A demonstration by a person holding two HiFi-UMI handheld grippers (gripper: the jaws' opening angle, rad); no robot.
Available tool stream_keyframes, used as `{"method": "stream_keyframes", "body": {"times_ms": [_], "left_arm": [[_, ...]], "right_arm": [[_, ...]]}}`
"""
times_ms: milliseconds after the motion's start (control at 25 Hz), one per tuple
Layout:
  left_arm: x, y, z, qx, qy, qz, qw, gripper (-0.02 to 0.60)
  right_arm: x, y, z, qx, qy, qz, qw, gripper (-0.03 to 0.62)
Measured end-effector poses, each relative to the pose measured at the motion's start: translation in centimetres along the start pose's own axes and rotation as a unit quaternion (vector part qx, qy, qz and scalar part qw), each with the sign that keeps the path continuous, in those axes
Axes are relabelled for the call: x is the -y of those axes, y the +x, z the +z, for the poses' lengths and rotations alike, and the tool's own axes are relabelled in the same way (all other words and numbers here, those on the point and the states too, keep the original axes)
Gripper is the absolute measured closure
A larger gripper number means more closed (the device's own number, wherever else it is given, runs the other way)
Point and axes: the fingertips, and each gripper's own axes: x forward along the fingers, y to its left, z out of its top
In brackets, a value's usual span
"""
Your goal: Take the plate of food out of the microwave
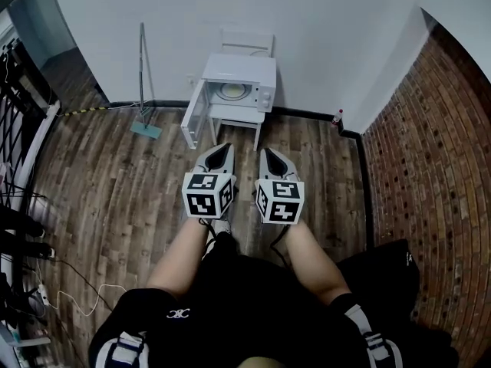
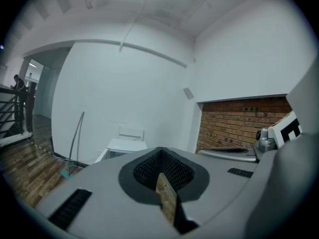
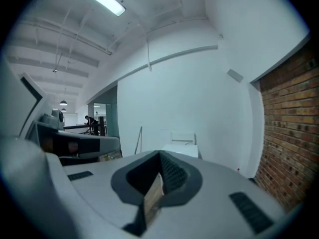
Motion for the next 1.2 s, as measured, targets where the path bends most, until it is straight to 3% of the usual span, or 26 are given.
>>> {"method": "stream_keyframes", "body": {"times_ms": [560,880,1200], "left_arm": [[-13.3,12.1,5.0,-0.007,-0.014,-0.015,0.9998,0.583],[-18.3,16.2,3.7,-0.024,-0.044,-0.047,0.9977,0.583],[-21.1,17.8,2.7,-0.037,-0.065,-0.051,0.9959,0.583]], "right_arm": [[-1.2,17.6,3.8,-0.027,-0.013,-0.014,0.999,0.588],[-1.9,23.4,3.4,-0.045,-0.028,-0.039,0.998,0.589],[-1.6,26.3,1.9,-0.077,-0.019,-0.051,0.996,0.588]]}}
